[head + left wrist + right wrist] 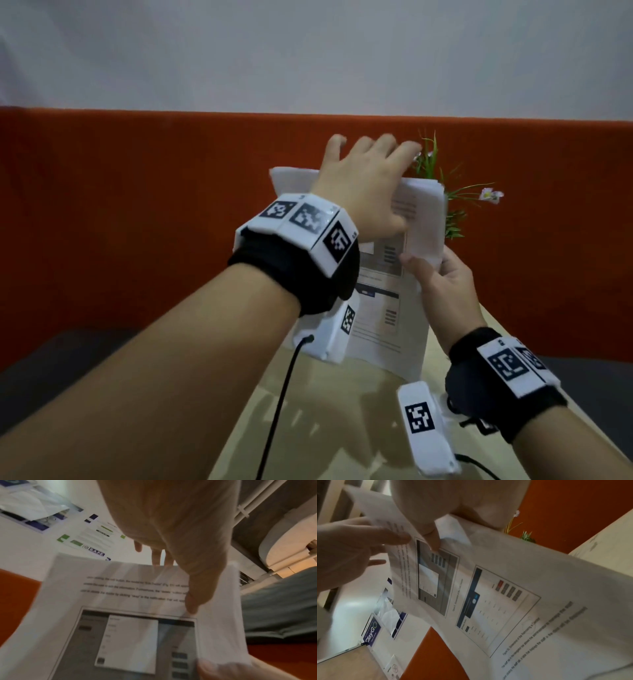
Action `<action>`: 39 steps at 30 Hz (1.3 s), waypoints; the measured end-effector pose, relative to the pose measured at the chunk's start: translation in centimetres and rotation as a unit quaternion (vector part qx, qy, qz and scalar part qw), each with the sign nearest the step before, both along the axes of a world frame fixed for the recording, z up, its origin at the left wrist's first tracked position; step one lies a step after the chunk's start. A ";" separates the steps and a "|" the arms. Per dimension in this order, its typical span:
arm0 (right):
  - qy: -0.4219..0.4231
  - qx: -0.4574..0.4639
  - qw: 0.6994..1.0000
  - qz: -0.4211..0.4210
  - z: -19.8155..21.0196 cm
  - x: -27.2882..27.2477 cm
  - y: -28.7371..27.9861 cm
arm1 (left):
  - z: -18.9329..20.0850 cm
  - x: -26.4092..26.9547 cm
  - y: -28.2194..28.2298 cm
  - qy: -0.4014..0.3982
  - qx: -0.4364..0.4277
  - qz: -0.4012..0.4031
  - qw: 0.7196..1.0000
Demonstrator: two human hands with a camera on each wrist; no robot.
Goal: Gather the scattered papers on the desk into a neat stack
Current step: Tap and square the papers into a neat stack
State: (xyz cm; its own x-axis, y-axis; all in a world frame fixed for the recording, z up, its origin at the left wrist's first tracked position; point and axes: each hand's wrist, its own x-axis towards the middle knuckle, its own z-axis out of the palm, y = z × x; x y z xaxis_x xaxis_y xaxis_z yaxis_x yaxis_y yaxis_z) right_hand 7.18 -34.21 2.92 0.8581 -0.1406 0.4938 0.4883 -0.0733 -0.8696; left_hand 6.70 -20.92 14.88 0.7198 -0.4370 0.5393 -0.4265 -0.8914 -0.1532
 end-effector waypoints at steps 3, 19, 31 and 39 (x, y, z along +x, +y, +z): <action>0.007 -0.021 1.000 0.018 0.1 0.1 -0.3 | 0.7 0.2 0.3 0.043 0.007 -0.001 0.999; 0.086 0.088 0.989 -0.088 -0.3 0.6 -4.1 | -10.0 -1.9 9.8 0.095 -0.682 -0.025 0.725; 0.051 -0.036 0.994 -0.084 -2.6 -2.6 -1.8 | -15.0 -1.7 7.8 0.026 -0.623 0.078 0.778; -0.058 -0.161 0.971 -0.168 -1.6 -2.6 -2.1 | -14.2 -2.3 8.0 -0.038 -0.547 0.019 0.836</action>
